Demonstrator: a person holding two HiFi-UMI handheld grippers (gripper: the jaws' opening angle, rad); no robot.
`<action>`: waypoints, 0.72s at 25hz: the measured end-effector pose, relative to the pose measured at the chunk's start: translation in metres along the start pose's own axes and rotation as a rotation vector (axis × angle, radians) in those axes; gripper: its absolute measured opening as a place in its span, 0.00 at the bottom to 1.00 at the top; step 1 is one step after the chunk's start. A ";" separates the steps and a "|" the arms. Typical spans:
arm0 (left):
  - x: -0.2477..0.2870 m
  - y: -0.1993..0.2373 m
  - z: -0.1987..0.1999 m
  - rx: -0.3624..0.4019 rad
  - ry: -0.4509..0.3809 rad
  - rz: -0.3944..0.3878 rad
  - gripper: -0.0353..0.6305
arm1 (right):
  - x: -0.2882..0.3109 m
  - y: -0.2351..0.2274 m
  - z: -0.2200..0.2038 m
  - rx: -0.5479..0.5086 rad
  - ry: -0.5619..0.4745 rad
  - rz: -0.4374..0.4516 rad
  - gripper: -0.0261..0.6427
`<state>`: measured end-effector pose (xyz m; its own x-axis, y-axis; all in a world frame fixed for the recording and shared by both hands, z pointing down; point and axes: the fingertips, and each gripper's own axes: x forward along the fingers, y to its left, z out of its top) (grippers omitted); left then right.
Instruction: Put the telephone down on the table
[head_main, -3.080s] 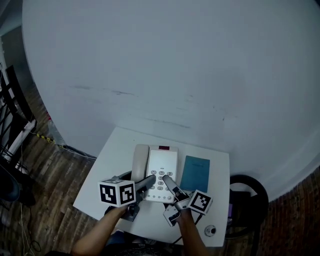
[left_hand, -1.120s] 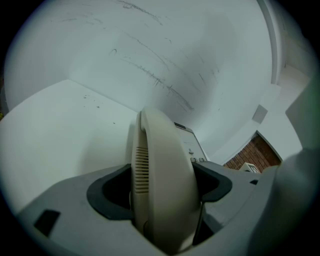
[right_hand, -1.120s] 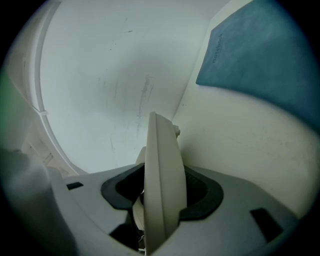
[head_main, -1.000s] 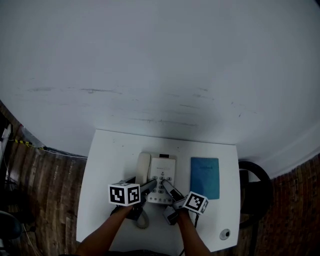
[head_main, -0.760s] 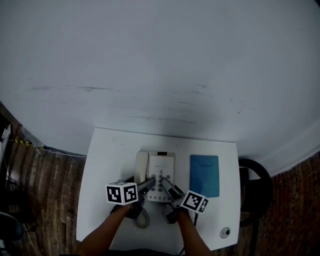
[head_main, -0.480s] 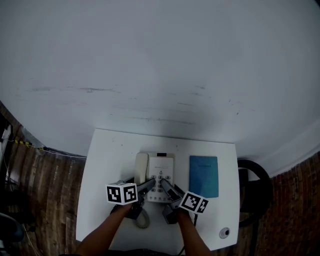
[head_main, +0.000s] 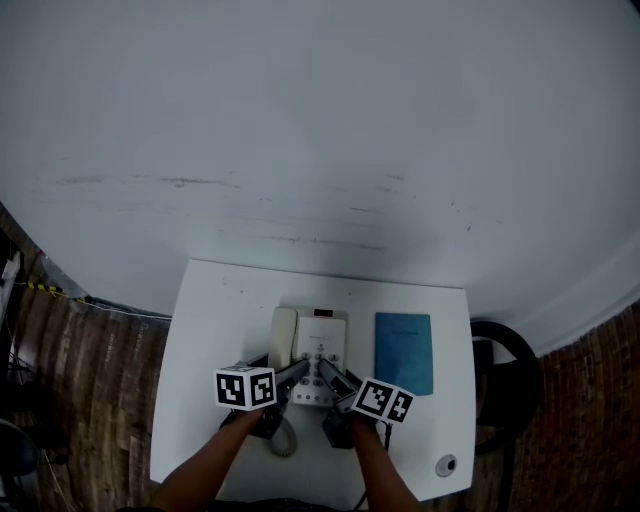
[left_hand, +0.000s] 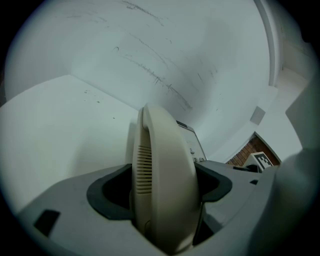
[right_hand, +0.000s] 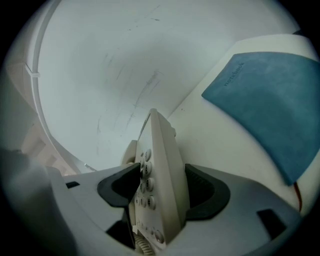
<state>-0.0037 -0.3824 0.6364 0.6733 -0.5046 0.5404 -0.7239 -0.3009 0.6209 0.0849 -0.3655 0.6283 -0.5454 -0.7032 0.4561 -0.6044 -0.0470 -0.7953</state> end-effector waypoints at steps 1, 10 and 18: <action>0.000 0.000 0.000 -0.001 0.000 0.001 0.62 | 0.000 0.000 0.000 -0.008 0.004 -0.010 0.43; 0.003 -0.004 -0.004 0.075 0.016 0.045 0.62 | -0.008 -0.014 0.003 -0.167 0.044 -0.166 0.41; -0.004 -0.008 -0.002 0.096 0.005 0.087 0.62 | -0.024 -0.013 0.008 -0.173 0.019 -0.173 0.27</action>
<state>-0.0006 -0.3765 0.6303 0.6081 -0.5281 0.5927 -0.7904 -0.3329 0.5143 0.1102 -0.3539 0.6243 -0.4351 -0.6817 0.5881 -0.7794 -0.0418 -0.6251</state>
